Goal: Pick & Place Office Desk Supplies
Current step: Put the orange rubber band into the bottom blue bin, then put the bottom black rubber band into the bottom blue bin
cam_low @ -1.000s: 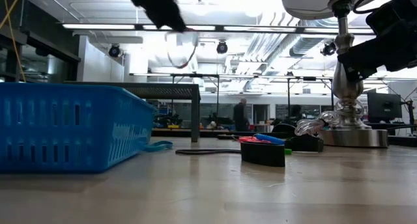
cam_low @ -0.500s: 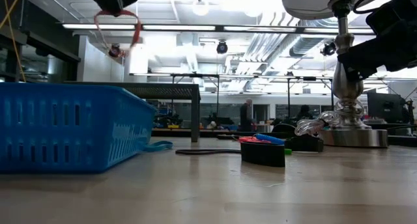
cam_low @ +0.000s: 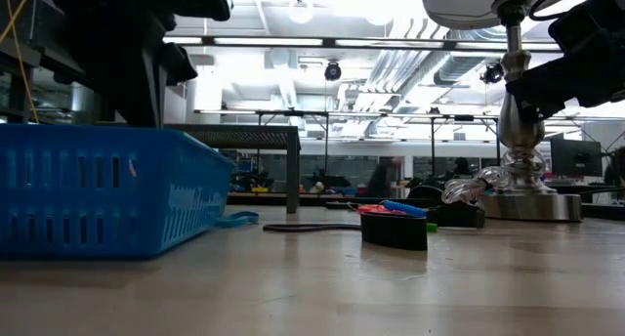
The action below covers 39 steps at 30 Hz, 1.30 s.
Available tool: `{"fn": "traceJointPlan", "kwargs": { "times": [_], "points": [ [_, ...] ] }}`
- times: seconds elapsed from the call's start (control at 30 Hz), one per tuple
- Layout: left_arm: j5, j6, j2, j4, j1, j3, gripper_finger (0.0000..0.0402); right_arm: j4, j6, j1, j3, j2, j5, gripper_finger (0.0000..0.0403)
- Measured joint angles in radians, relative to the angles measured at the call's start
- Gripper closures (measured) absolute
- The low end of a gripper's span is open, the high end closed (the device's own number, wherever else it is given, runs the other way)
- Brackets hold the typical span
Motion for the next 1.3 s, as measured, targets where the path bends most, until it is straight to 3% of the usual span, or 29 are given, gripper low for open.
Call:
{"fn": "traceJointPlan", "kwargs": {
  "times": [0.47, 0.9, 1.3],
  "points": [
    [0.0, 0.0, 0.008, 0.015, -0.005, 0.0, 0.04, 0.0, 0.0, 0.0, 0.0, 0.0, 0.0, 0.0302],
    [0.001, 0.0, 0.007, 0.014, -0.002, 0.0, 0.0344, 0.0, 0.0, 0.0, 0.0, 0.0, 0.0, 0.0302],
    [0.001, 0.0, 0.007, 0.014, -0.002, 0.0, 0.034, 0.0, 0.0, 0.0, 0.0, 0.0, 0.0, 0.0302]
  ]
}}
